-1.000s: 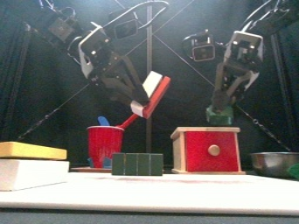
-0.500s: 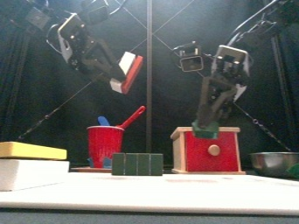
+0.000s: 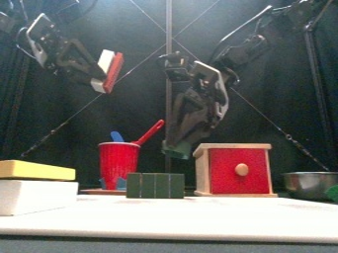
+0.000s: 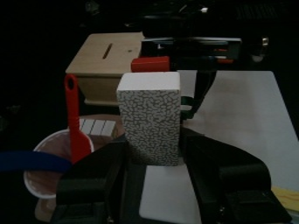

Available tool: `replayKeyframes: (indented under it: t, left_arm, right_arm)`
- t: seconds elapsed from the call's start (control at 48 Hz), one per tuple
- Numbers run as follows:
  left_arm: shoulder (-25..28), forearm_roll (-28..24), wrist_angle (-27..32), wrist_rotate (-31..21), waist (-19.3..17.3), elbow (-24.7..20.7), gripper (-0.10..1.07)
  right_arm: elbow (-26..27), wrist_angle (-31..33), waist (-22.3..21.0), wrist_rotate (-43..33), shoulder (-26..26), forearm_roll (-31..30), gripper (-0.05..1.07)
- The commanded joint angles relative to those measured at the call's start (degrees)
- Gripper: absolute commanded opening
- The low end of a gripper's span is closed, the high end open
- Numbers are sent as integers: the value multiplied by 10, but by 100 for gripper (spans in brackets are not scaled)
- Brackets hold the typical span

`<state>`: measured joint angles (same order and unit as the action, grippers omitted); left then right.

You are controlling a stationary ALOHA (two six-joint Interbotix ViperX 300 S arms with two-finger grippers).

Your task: Unwrap salmon sushi

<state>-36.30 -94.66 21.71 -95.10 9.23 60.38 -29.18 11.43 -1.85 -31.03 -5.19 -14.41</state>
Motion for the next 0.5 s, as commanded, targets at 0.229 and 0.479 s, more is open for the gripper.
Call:
replayKeyframes:
  t: [0.229, 0.479]
  left_arm:
    - [-59, -4, 13, 5, -39, 40, 68]
    - [-109, -3, 14, 8, -99, 76, 68]
  right_arm:
    - [136, -41, -20, 2, -84, -19, 80]
    - [184, -113, -40, 1, -129, -22, 80]
